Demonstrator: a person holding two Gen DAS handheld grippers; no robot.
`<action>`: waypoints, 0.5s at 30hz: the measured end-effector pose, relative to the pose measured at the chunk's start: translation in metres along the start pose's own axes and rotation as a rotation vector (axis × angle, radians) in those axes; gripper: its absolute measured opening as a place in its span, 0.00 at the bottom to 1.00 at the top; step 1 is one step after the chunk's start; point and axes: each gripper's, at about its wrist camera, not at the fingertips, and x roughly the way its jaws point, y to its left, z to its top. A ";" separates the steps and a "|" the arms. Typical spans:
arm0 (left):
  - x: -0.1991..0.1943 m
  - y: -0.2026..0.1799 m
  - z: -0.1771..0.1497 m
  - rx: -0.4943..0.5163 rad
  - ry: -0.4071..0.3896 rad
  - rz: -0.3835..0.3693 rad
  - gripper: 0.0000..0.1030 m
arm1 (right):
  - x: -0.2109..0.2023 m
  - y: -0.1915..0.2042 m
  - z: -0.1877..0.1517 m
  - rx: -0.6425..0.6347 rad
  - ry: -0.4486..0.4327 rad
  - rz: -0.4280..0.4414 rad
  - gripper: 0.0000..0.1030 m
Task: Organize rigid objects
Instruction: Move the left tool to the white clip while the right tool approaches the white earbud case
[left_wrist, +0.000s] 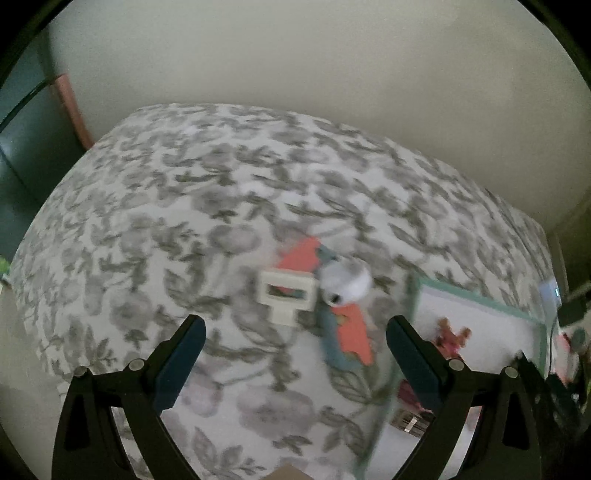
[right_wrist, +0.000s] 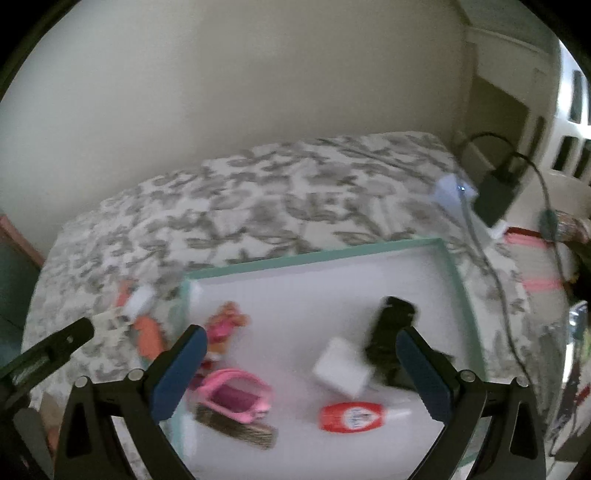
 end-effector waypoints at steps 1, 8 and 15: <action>0.000 0.008 0.002 -0.014 -0.002 0.008 0.95 | 0.000 0.009 0.000 -0.012 0.000 0.016 1.00; 0.007 0.066 0.013 -0.112 0.006 0.080 0.95 | 0.007 0.052 -0.005 -0.030 0.041 0.142 1.00; 0.020 0.105 0.014 -0.189 0.042 0.088 0.95 | 0.021 0.084 -0.011 -0.069 0.076 0.158 1.00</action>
